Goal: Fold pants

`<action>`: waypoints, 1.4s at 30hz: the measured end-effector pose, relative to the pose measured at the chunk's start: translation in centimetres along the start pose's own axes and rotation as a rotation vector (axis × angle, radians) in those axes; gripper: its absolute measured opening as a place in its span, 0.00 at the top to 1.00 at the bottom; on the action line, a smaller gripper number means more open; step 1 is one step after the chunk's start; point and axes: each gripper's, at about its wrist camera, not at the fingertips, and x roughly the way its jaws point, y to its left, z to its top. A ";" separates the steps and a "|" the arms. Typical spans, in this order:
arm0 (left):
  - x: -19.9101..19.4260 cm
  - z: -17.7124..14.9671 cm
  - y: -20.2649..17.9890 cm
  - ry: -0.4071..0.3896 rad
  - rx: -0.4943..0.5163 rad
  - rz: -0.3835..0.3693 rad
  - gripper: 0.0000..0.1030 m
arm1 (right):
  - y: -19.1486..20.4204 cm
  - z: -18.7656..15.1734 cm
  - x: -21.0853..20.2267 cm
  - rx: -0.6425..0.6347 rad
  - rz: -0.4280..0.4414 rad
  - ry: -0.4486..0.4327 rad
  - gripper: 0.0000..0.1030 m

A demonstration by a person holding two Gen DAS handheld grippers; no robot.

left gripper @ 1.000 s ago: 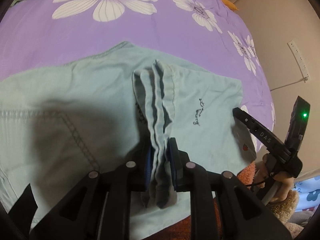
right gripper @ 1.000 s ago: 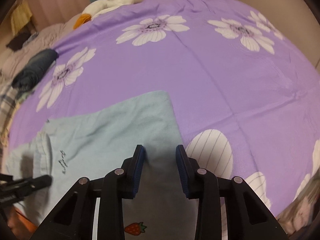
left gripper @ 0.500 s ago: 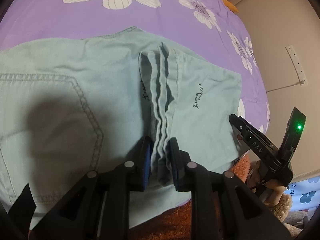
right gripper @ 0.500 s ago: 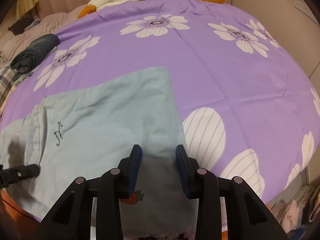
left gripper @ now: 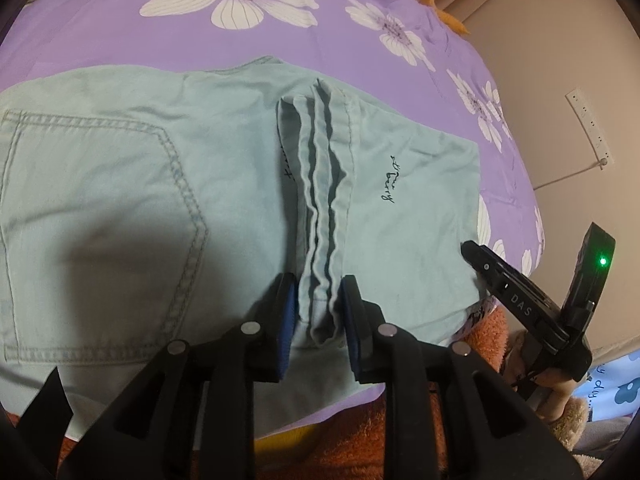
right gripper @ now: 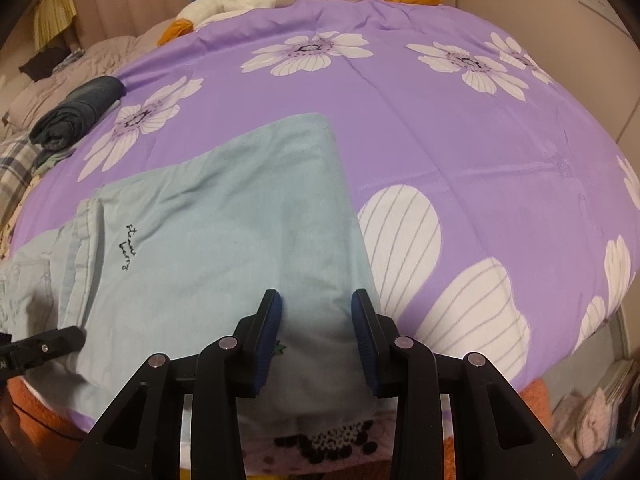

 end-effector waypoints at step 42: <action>-2.3 -4.0 1.9 -0.147 -0.143 -0.159 0.66 | 0.0 -2.2 -0.6 -0.033 -0.001 -0.106 0.65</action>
